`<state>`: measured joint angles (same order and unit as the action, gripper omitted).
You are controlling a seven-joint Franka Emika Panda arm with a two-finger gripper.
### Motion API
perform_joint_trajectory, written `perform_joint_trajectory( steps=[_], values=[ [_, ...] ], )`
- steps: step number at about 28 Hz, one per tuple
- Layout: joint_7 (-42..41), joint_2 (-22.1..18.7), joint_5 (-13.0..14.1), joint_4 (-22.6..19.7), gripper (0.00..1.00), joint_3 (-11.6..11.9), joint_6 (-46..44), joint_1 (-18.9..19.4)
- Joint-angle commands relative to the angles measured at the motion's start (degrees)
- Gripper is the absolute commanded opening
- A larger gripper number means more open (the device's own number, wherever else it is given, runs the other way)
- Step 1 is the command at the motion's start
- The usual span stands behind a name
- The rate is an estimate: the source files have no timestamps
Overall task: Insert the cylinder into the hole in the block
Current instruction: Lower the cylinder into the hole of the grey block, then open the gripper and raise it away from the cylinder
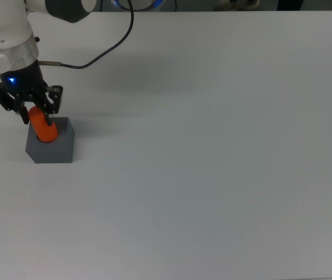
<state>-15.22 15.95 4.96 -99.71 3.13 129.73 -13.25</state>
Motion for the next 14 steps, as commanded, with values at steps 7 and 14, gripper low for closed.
perform_joint_trajectory(
  steps=[7, 14],
  values=[
    [0.19, -0.39, 0.05, 0.04, 1.0, 0.21, -1.32, 0.07],
    [0.19, -1.71, -0.04, 2.14, 1.0, 0.29, -4.92, 0.16]
  ],
)
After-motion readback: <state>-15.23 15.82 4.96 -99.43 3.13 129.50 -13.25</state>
